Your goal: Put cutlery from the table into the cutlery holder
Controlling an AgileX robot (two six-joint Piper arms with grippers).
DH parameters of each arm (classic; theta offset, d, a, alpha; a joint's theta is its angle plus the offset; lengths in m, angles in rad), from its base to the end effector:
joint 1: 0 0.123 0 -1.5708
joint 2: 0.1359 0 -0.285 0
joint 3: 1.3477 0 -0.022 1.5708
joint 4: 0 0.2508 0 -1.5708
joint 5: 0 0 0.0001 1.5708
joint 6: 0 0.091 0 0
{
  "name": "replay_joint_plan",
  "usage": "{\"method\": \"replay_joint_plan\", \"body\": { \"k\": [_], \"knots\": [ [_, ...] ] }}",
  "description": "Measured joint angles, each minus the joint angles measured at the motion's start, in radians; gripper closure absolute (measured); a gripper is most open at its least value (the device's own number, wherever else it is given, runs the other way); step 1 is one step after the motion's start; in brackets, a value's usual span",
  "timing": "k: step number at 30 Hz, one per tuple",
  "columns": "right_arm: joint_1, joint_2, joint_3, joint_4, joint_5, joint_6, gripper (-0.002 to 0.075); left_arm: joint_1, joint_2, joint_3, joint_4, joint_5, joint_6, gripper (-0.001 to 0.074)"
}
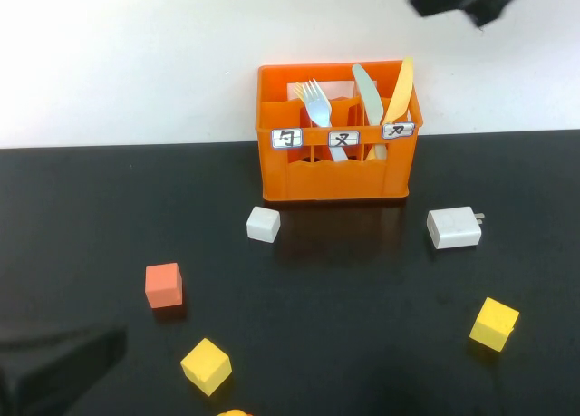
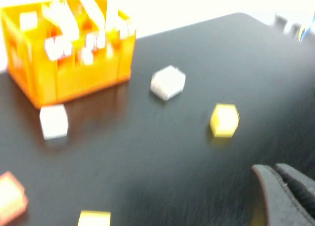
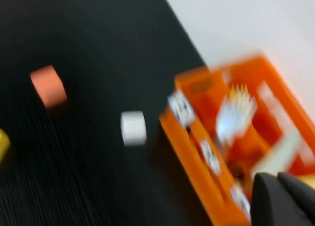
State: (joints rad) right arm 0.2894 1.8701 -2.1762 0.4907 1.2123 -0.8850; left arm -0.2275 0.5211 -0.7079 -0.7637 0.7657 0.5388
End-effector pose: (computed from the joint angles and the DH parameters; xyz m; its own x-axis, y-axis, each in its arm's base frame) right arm 0.3734 0.1531 0.4406 -0.1541 -0.6489 -0.7451 -0.8591 0.4605 -0.2233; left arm 0.0732 -0.0618 0.3599 -0.3595 0.0244 -0.9328 0.6171 0.7561 -0.2181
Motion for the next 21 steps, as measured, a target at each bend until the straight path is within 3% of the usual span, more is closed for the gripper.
{"method": "replay_joint_plan", "body": {
  "k": [6,14,21],
  "knots": [
    [0.000,-0.070,0.000,-0.202,0.019,0.129,0.0720,0.000,-0.086,0.000,0.270,0.078,-0.276,0.0736],
    [0.000,-0.144,0.040,-0.236,0.019,0.195,0.0720,0.000,-0.249,0.000,0.590,0.106,-0.681,0.0736],
    [0.000,-0.207,0.070,-0.250,0.019,0.210,0.0720,0.000,-0.413,0.012,0.673,0.107,-0.790,0.0736]
  ]
}}
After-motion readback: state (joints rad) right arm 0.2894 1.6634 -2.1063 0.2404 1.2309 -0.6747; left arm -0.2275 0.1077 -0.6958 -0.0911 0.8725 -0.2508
